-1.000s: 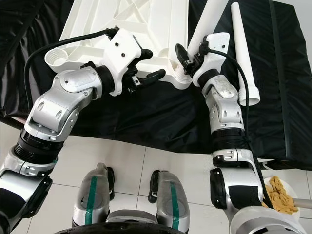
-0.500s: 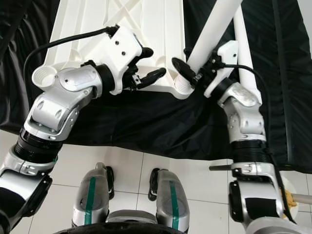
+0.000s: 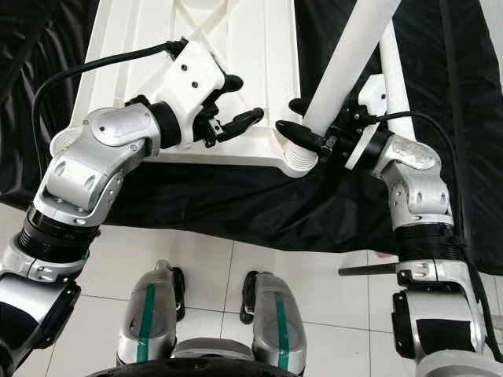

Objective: Building children table

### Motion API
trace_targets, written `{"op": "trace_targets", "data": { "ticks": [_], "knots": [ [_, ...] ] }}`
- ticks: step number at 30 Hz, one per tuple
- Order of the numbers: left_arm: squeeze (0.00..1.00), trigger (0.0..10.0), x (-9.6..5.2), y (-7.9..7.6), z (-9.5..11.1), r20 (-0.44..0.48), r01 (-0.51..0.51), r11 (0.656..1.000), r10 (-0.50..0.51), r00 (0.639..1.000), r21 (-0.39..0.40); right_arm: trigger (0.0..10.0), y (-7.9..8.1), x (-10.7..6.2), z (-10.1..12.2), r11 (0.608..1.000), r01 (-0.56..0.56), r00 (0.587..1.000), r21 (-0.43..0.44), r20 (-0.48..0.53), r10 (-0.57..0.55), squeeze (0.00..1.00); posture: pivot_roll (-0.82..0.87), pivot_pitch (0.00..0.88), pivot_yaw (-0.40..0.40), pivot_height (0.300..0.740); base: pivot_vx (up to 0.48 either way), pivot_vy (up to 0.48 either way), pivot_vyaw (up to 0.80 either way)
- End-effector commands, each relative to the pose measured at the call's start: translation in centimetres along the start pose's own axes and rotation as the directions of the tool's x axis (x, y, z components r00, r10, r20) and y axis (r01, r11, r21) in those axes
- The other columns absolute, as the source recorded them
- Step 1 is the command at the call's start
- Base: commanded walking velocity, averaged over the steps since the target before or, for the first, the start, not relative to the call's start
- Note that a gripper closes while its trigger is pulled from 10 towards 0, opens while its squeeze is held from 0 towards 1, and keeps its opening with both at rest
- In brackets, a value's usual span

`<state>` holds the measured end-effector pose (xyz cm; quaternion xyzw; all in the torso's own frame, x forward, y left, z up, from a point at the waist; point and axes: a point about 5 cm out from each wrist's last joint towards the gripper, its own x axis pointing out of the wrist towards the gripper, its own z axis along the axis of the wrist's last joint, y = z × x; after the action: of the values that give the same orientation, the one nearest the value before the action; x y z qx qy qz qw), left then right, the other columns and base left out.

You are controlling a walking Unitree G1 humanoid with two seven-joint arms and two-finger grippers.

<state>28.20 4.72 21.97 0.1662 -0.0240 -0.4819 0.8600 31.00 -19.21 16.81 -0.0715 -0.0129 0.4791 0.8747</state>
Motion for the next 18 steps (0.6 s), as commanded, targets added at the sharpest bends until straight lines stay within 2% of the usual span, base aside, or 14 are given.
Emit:
{"op": "trace_targets", "data": {
  "ticks": [1,4,7,8,11,18],
  "knots": [
    [0.00,10.0,-0.1,-0.3,0.2,0.004,0.021,1.000,-0.021,1.000,0.000,10.0,0.5,0.3,-2.1,1.000,0.021,0.993,0.021,-0.118,-0.019,0.00,0.11,0.098,-0.040,0.740,0.000,0.000,0.00],
    [0.00,10.0,-0.2,-0.3,0.2,0.003,0.016,1.000,-0.016,1.000,-0.001,10.0,0.6,0.7,-2.1,0.997,0.073,0.993,0.030,-0.092,-0.070,0.00,0.11,0.099,-0.042,0.740,0.000,0.000,0.00],
    [0.00,10.0,-0.2,-0.3,0.1,0.002,0.012,1.000,-0.012,1.000,-0.001,10.0,0.7,1.1,-2.1,0.990,0.119,0.991,0.077,-0.065,-0.114,0.00,0.11,0.099,-0.042,0.740,0.000,0.000,0.00],
    [0.00,10.0,-0.2,-0.3,0.1,0.002,0.011,1.000,-0.011,1.000,-0.002,10.0,0.7,1.2,-2.1,0.985,0.153,0.988,0.082,-0.051,-0.149,1.00,0.11,0.100,-0.042,0.740,0.000,0.000,0.00],
    [0.00,10.0,-0.2,-0.3,0.1,0.000,0.012,1.000,-0.012,1.000,-0.003,10.0,0.9,1.4,-2.0,0.967,0.236,0.972,0.092,-0.017,-0.235,1.00,0.10,0.100,-0.042,0.740,0.000,0.000,0.00],
    [0.00,10.0,-0.2,-0.5,-0.1,-0.005,0.020,1.000,-0.021,1.000,-0.008,10.0,1.4,1.5,-1.8,0.941,0.323,0.945,0.099,0.011,-0.326,1.00,0.10,0.097,-0.045,0.740,0.000,0.000,0.00]
  ]
}}
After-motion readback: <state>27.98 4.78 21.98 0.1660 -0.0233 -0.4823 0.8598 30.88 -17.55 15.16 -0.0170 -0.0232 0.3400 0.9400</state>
